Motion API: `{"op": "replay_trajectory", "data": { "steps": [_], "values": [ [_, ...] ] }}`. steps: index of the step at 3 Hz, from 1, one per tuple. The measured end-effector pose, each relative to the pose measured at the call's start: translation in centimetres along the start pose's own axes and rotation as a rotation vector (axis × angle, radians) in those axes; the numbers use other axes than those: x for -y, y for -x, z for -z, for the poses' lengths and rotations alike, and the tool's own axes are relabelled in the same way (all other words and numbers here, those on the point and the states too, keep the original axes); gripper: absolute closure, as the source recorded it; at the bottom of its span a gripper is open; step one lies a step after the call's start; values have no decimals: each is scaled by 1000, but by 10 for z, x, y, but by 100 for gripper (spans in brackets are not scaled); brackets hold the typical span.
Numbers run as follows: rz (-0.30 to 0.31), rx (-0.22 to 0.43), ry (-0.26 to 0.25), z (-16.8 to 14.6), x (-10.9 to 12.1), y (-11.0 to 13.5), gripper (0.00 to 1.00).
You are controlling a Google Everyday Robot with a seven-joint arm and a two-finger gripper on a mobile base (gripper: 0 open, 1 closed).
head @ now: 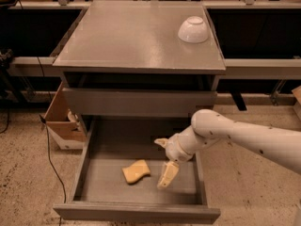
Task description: Pick sponge from middle drawer and place on counter
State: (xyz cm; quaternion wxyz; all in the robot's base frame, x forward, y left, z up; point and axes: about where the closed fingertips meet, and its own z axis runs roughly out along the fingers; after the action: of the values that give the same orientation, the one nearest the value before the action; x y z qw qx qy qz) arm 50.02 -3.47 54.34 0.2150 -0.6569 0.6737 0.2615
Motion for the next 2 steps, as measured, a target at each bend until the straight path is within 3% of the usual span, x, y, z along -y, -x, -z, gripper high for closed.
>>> {"op": "replay_trajectory", "data": {
  "steps": [2],
  "values": [
    [64,16,16,-89,49,-8,0]
  ]
}}
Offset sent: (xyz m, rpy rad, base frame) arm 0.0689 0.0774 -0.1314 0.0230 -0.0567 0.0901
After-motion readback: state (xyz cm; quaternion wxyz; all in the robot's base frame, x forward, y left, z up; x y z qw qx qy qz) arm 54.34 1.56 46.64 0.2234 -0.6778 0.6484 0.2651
